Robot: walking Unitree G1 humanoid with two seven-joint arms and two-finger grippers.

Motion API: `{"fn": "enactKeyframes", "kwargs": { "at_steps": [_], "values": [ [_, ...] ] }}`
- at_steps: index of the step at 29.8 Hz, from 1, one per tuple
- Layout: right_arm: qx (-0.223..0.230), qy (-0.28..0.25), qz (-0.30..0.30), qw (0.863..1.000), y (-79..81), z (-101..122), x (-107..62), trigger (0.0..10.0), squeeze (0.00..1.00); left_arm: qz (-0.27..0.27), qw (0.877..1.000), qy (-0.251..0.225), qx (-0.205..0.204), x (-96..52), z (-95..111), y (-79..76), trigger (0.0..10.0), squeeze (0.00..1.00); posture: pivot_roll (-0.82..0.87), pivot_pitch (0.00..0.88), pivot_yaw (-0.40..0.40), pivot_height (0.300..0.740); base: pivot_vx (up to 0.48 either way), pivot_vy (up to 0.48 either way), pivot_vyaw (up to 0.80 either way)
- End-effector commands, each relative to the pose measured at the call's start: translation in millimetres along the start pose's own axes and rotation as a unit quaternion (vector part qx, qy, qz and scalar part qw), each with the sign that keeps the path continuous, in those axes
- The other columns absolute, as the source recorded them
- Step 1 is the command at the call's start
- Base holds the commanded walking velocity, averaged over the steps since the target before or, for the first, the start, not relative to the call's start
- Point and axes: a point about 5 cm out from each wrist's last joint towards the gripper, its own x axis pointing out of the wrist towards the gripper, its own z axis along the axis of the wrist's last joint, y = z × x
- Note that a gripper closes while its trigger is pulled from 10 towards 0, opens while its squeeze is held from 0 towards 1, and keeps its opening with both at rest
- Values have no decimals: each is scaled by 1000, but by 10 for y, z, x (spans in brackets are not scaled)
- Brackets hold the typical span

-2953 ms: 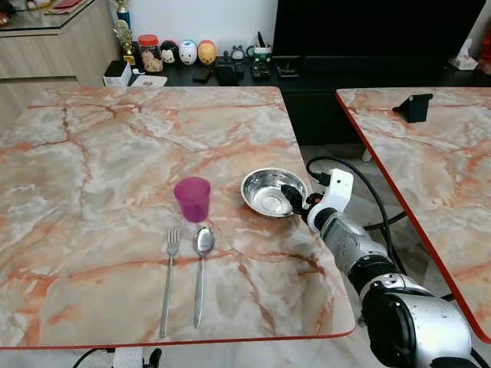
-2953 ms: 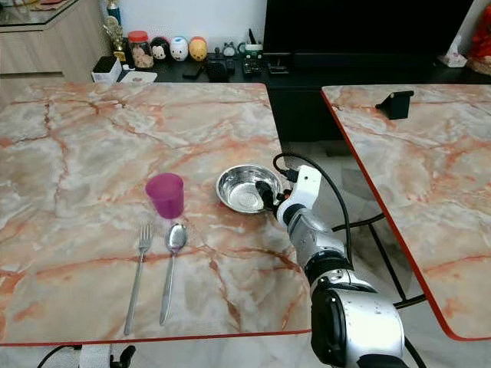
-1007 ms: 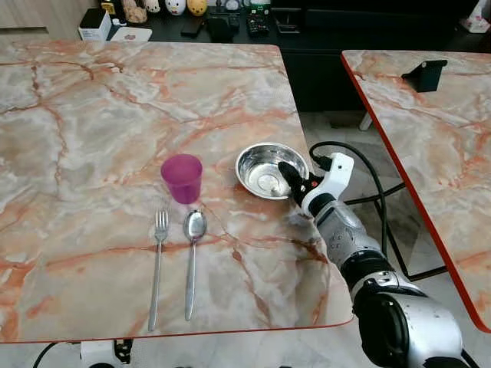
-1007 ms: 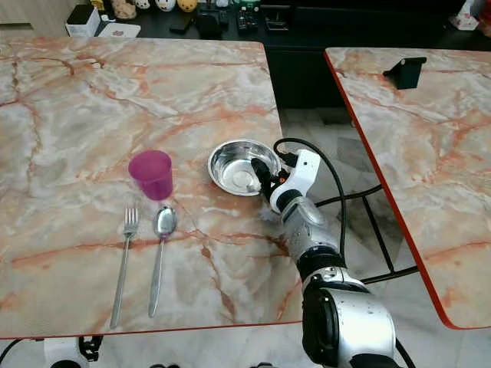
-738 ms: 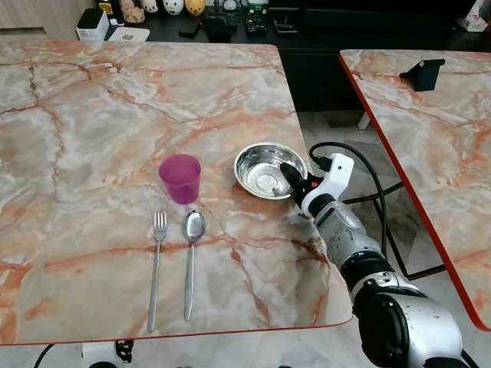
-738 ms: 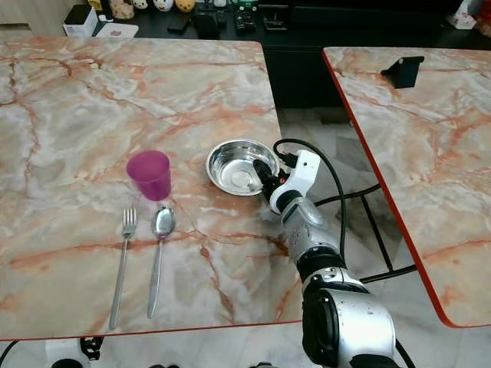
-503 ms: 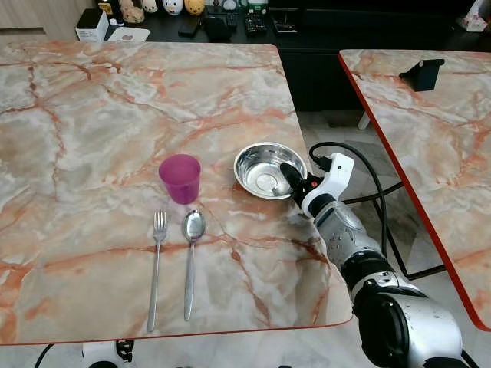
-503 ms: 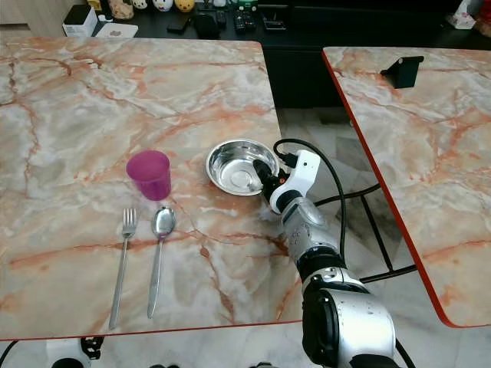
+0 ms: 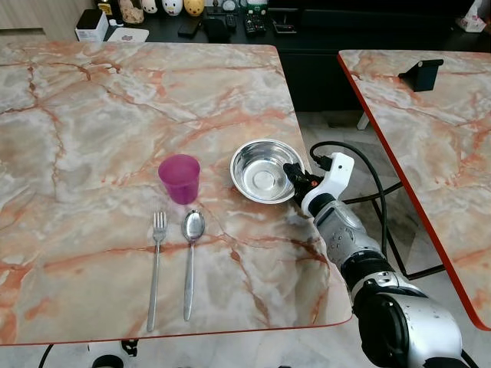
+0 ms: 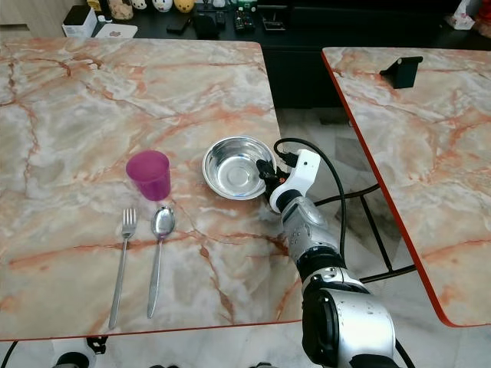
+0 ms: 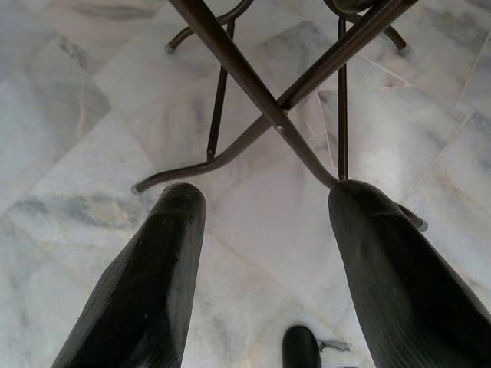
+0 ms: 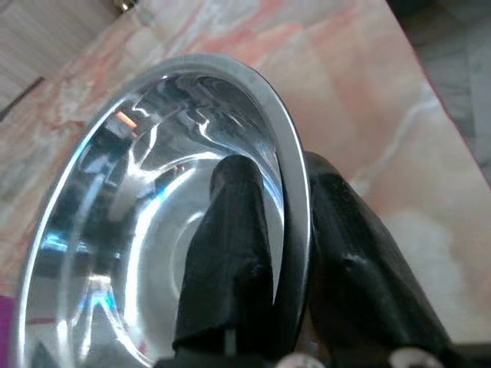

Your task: Setting the table

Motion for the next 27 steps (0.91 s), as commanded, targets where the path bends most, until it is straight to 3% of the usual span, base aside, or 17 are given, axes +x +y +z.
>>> {"fn": "enactKeyframes", "kwargs": {
  "at_steps": [1, 9, 10, 11, 12, 21, 27],
  "values": [
    [2, -15, -8, 1000, -16, 36, -4, 0, 0, -5, 1000, 29, 2, -39, -105, -45, 10000, 0, -22, 142, -69, 736, 0, 0, 0],
    [24, -91, -6, 996, -6, 278, 3, 0, 0, -12, 999, 40, 16, 34, -79, -89, 10000, 0, -28, 79, -61, 736, 0, 0, 0],
    [25, -105, 0, 994, 6, 325, 1, 980, 0, -12, 999, 41, 17, 42, -75, -95, 10000, 0, -28, 74, -61, 736, 0, 0, 0],
    [27, -122, 4, 992, 24, 377, 4, 5843, 0, -11, 999, 44, 18, 70, -58, -98, 10000, 0, -32, 61, -59, 736, 0, 0, 0],
    [31, -133, 8, 991, 32, 412, 0, 10000, 0, -10, 999, 45, 18, 79, -54, -99, 10000, 0, -34, 51, -58, 736, 0, 0, 0],
    [55, -205, 20, 977, 43, 576, -67, 10000, 0, -5, 997, 62, 36, 122, -57, -92, 10000, 0, -33, 2, -45, 736, 0, 0, 0],
    [11, -240, 17, 971, 12, 618, -203, 10000, 0, 4, 996, 85, 28, 104, -113, -25, 10000, 0, -45, 0, -30, 736, 0, 0, 0]
  ]
}}
